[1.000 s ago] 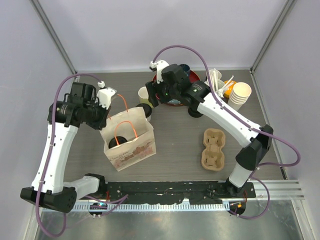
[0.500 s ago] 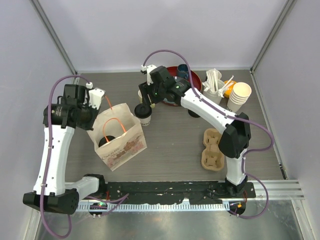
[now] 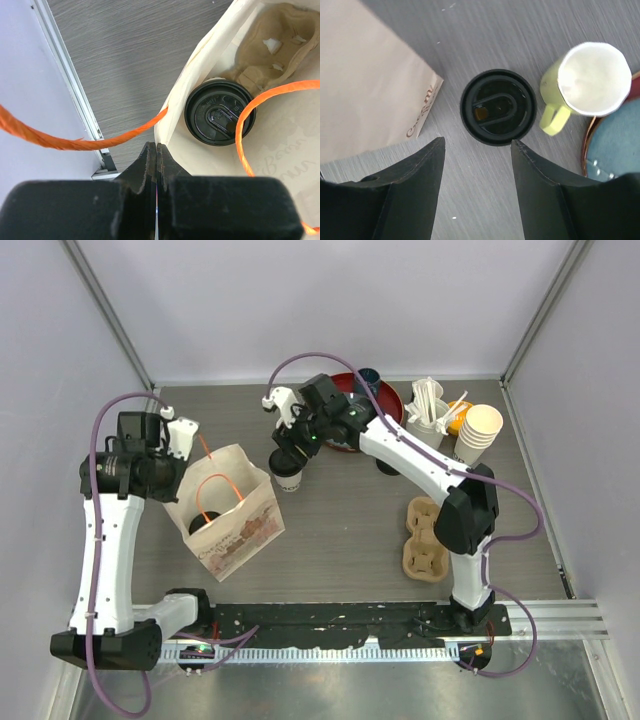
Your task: Pack the takeout coffee
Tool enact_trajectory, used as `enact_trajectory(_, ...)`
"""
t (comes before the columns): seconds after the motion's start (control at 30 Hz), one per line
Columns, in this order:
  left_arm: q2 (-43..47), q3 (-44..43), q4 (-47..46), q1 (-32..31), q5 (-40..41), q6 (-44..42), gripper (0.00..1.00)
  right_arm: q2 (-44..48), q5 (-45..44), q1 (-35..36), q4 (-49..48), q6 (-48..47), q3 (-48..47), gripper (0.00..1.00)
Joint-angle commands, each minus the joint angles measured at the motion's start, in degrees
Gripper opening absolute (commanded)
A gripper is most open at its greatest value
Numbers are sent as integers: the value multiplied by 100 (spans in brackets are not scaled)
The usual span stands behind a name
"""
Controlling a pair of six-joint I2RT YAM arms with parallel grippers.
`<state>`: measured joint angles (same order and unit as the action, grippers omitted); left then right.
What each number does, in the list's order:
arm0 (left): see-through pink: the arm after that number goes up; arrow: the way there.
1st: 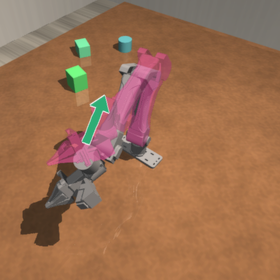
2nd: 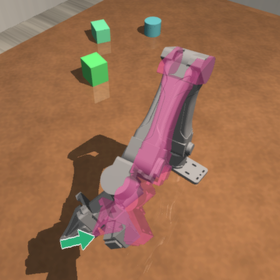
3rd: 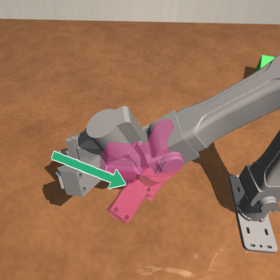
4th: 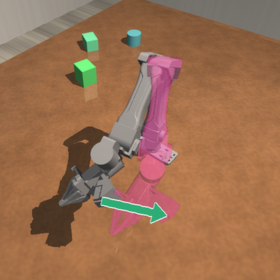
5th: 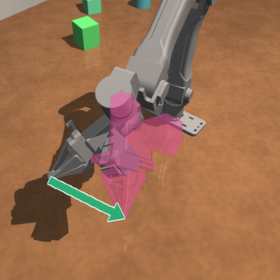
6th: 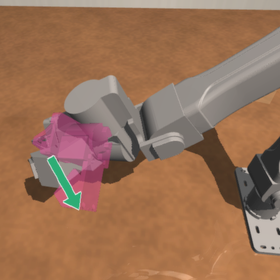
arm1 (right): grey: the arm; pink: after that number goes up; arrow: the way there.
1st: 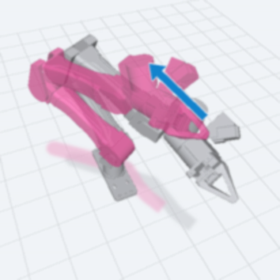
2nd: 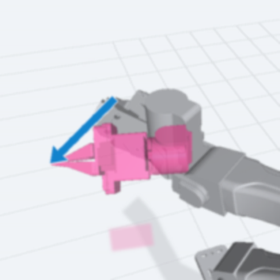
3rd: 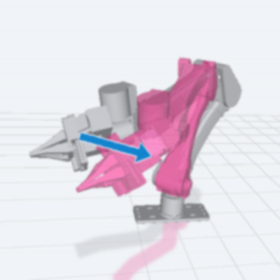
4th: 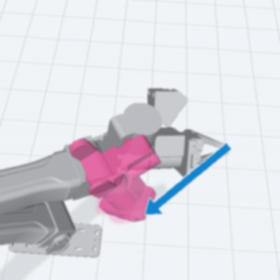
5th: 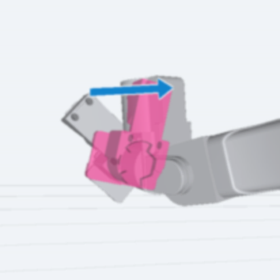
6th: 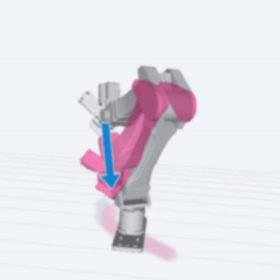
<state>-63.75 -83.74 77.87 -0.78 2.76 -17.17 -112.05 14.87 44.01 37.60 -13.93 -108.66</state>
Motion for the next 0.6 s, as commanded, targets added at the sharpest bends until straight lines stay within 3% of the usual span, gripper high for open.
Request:
enact_trajectory(0.0, 125, 16, 1240, 51, -13, -120, 0, -229, 1052, -6, 904, -1872, -568, 58)
enact_trajectory(0.23, 152, 42, 1240, 51, -136, -120, 0, -581, 1694, 2, 1478, -2877, -1025, 57)
enact_trajectory(0.57, 99, 25, 1249, 51, -435, -173, 0, -1240, 1440, 90, 1495, -2869, -1596, 56)
